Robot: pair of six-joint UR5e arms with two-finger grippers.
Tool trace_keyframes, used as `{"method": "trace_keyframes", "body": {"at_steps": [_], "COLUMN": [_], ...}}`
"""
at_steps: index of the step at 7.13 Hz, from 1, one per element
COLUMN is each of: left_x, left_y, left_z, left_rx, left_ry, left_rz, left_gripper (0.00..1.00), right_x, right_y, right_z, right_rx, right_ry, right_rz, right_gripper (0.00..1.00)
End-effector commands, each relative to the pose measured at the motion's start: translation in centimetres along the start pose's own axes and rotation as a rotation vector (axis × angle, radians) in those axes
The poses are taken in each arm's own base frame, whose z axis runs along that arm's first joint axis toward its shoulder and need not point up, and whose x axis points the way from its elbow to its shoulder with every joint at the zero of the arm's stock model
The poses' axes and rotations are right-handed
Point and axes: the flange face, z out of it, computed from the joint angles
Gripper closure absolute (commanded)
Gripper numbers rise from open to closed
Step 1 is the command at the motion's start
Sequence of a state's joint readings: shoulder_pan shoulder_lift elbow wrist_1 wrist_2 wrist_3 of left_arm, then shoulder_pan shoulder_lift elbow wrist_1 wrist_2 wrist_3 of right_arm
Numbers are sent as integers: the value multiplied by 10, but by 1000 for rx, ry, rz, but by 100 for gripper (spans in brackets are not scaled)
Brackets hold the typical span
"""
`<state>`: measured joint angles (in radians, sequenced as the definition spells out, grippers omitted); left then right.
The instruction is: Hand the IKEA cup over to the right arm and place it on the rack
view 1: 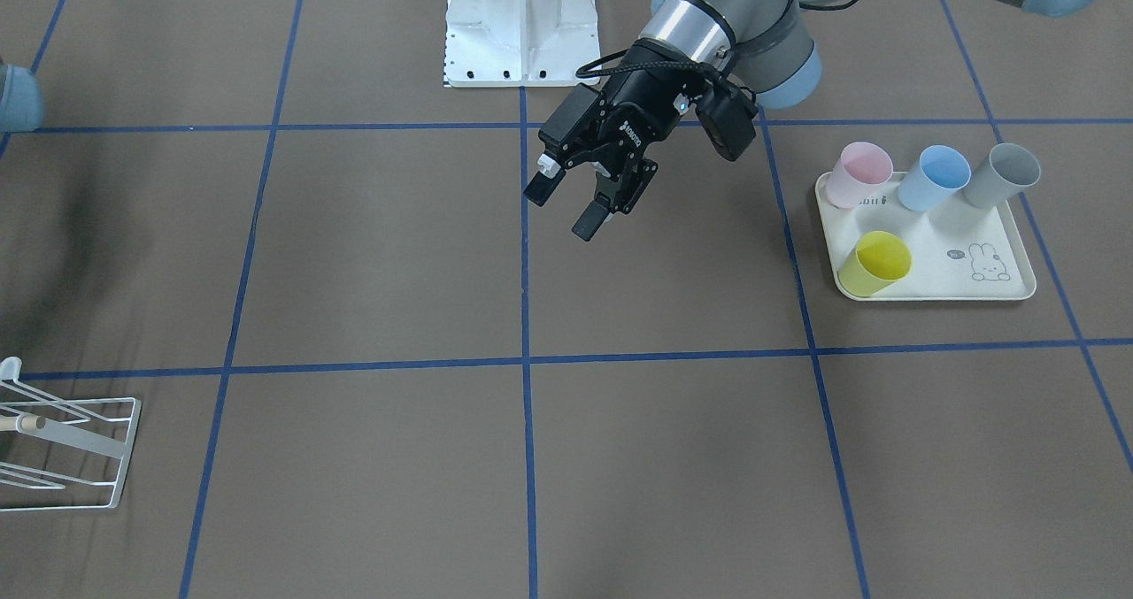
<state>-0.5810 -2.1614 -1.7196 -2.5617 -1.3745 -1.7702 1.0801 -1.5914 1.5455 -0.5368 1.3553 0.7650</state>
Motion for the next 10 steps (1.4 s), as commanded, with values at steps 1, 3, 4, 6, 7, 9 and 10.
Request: {"method": "trace_keyframes", "body": {"at_steps": [1, 3, 4, 6, 7, 9, 10], "left_x": [-1, -1, 0, 0, 0, 0, 0], "left_y": [1, 1, 1, 1, 1, 1, 1], "left_z": [0, 1, 0, 0, 0, 0, 0], "left_rx": [1, 1, -1, -1, -1, 0, -1], "left_ry": [-1, -1, 0, 0, 0, 0, 0], "left_rz": [0, 0, 0, -2, -2, -3, -3], "left_gripper": [0, 0, 0, 0, 0, 0, 0], "right_x": [1, 3, 6, 9, 9, 7, 7], "right_y": [1, 3, 6, 7, 8, 7, 6], "right_z": [2, 2, 5, 6, 7, 8, 8], "right_rx": [3, 0, -2, -1, -3, -3, -2], "right_ry": [6, 9, 20, 30, 32, 30, 31], "right_rz": [-46, -45, -48, -48, -49, -49, -48], "right_gripper": [100, 100, 100, 100, 100, 63, 19]}}
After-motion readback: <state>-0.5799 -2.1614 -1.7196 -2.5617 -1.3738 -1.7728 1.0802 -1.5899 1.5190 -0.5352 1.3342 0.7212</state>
